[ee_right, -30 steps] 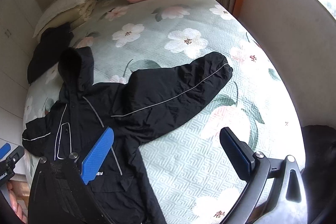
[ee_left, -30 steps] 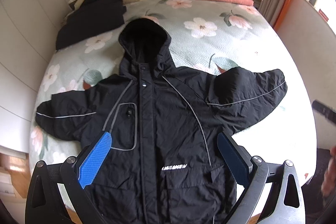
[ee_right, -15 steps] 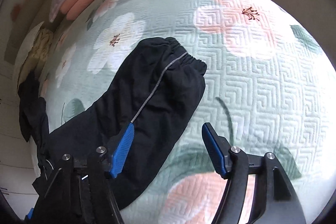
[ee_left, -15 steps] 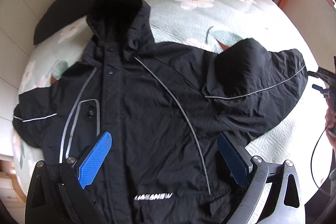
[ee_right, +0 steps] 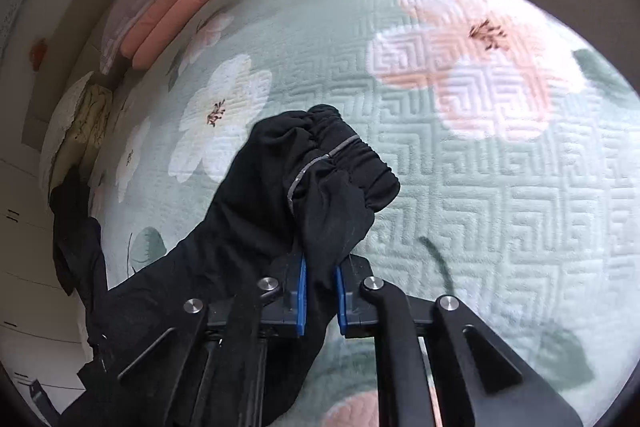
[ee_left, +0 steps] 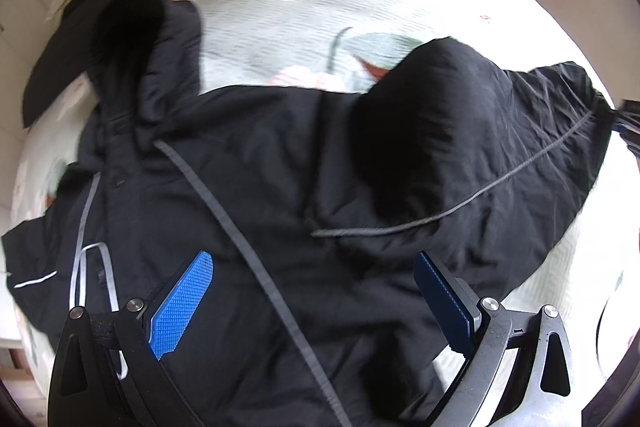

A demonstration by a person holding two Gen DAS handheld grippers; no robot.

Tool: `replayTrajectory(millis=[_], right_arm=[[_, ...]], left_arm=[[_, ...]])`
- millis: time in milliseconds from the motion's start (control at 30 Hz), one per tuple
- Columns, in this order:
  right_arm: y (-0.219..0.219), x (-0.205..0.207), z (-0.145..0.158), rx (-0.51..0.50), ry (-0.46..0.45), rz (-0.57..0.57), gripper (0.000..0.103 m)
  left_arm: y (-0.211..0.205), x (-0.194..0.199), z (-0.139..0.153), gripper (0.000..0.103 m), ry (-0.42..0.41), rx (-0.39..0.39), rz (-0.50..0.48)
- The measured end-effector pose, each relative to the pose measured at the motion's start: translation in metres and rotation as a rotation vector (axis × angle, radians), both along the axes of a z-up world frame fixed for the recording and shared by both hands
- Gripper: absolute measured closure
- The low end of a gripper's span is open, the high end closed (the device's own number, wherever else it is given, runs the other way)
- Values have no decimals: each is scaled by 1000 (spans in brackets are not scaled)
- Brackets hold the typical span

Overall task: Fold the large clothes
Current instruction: 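Grasp the black jacket's sleeve cuff with the right gripper, then carry the sleeve cuff with the right gripper across the jacket body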

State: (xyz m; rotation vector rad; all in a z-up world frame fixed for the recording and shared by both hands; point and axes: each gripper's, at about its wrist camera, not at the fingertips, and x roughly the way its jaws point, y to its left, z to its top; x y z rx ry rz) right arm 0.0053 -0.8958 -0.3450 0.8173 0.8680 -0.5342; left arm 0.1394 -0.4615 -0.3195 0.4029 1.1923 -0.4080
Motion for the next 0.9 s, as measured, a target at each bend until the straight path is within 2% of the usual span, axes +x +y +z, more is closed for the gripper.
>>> replayTrajectory(millis=[67, 133, 233, 333, 400, 467, 600, 667, 733, 900], right_arm=[[13, -29, 31, -85, 0, -9, 90], [22, -54, 42, -118, 18, -31, 90], [31, -68, 20, -128, 103, -23, 90], [27, -63, -28, -111, 211, -16, 90], [23, -69, -51, -95, 240, -12, 90], [23, -69, -58, -101, 240, -13, 89], [31, -60, -51, -155, 291, 6, 89], [37, -59, -42, -178, 303, 5, 89], [51, -58, -17, -239, 292, 19, 89], [120, -36, 61, -363, 165, 127, 89]], left_arm=[[-13, 2, -7, 2, 2, -11, -11], [-25, 4, -19, 2, 3, 5, -20], [-42, 7, -49, 2, 31, 42, -48], [-51, 6, -75, 1, 52, 58, -71], [-48, 9, -80, 0, 61, 26, -54], [-44, 14, -83, 0, 93, 3, -35], [-41, 13, -78, 0, 95, -4, -44], [-31, 13, -69, 0, 125, -25, -42], [-12, 12, -53, 0, 118, -57, -26], [49, 5, -9, 0, 68, -122, 5]])
